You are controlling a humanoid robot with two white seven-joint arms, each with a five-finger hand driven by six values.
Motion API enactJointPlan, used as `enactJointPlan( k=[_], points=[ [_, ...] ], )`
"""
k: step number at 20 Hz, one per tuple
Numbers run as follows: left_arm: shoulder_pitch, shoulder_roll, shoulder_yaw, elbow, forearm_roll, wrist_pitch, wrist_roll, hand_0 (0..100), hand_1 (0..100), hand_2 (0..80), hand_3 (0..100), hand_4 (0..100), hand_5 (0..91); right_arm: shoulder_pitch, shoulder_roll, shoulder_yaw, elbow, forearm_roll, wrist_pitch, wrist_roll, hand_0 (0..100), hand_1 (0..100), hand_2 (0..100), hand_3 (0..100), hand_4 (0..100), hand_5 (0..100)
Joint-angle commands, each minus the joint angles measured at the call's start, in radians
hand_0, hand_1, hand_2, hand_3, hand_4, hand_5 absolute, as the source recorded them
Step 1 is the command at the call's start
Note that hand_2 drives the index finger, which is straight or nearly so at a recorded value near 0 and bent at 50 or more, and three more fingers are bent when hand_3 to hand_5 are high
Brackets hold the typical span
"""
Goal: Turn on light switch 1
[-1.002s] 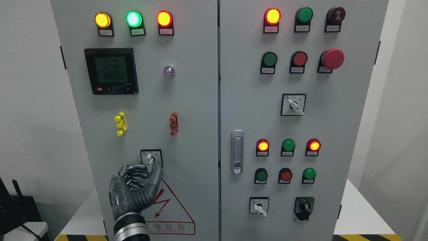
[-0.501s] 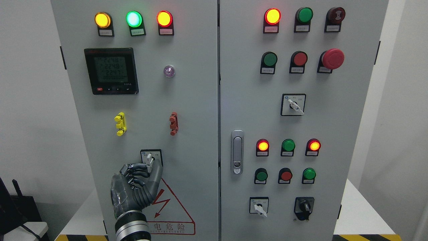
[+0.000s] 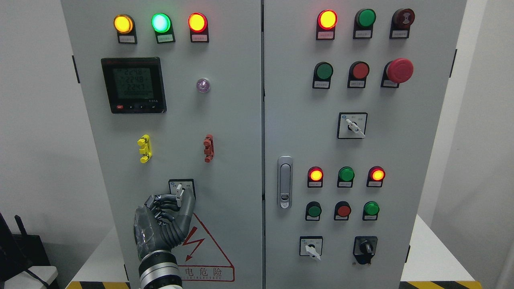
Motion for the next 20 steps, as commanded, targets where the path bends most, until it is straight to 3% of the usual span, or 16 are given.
enactJointPlan(
  k=[1, 20],
  points=[
    [-0.001, 0.0, -0.001, 0.002, 0.0, 0.001, 0.0, 20, 58, 56.5, 74, 86, 84.4, 0.001, 0.0, 0.0, 0.0, -0.018, 0.0, 0.0, 12, 39, 0, 0, 0, 0],
    [-0.004, 0.0, -0.002, 0.002, -0.006, 0.02, 0.0, 22, 55, 56.5, 74, 86, 84.8, 0.0, 0.0, 0.0, 0.0, -0.018, 0.0, 0.0, 12, 39, 0, 0, 0, 0]
  ],
)
